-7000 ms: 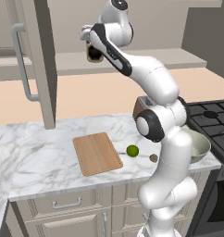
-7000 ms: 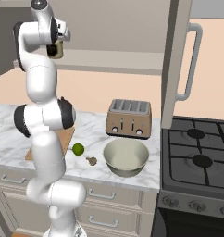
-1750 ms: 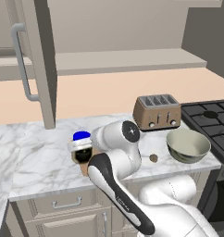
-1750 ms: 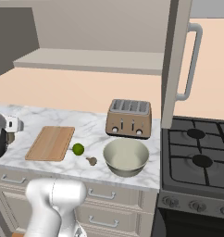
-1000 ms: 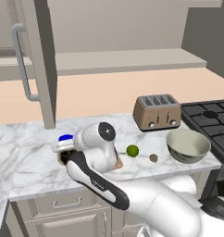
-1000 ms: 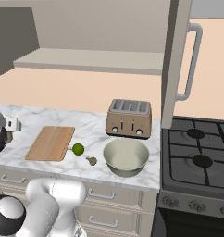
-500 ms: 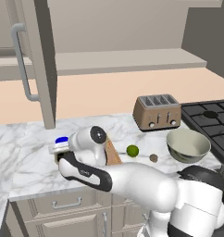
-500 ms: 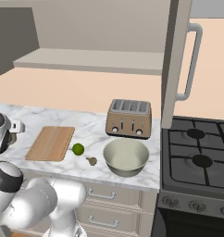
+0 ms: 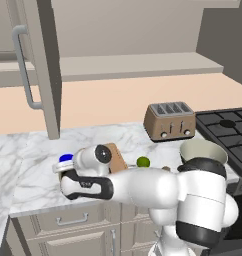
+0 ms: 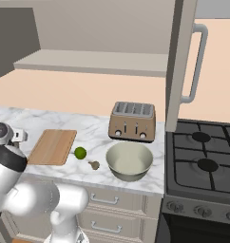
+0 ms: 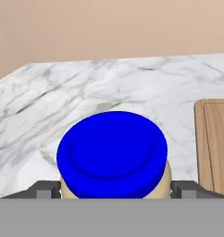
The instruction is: Open the cabinet. Place the bowl and condiment on the counter. Then place the lime and garlic on the cutting board.
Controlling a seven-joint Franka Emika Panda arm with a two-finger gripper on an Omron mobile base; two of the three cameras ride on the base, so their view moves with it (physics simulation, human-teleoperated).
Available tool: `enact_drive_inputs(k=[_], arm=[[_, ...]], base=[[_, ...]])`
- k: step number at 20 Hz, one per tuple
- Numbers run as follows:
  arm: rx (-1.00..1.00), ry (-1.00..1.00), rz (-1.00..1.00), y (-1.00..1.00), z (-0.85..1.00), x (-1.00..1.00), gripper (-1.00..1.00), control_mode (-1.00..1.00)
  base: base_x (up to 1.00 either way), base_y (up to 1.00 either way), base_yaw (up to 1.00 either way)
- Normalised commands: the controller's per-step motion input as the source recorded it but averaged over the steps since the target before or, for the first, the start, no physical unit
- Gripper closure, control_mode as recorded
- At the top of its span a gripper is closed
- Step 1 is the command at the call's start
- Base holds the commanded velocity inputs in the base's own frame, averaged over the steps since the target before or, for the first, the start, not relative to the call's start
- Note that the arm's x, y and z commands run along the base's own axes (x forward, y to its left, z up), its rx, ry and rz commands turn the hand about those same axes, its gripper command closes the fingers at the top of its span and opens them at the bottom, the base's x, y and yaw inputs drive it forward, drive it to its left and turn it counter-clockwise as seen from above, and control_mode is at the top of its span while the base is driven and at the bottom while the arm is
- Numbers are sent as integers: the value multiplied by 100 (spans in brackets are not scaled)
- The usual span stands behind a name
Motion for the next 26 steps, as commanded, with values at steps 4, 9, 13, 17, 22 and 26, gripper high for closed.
enact_drive_inputs(k=[4, 9, 13, 17, 22, 26], arm=[[-3, 0, 0, 9, -25, 11, 100, -100], [-3, 0, 0, 7, -27, 16, 100, -100], [-1, 0, 0, 5, -35, 18, 100, -100], [0, 0, 0, 3, -30, 13, 100, -100], [0, 0, 0, 2, -19, 5, 100, -100], [0, 0, 0, 0, 0, 0, 100, -100]], base=[[0, 0, 0], [0, 0, 0], [0, 0, 0], [0, 0, 0], [0, 0, 0], [0, 0, 0]])
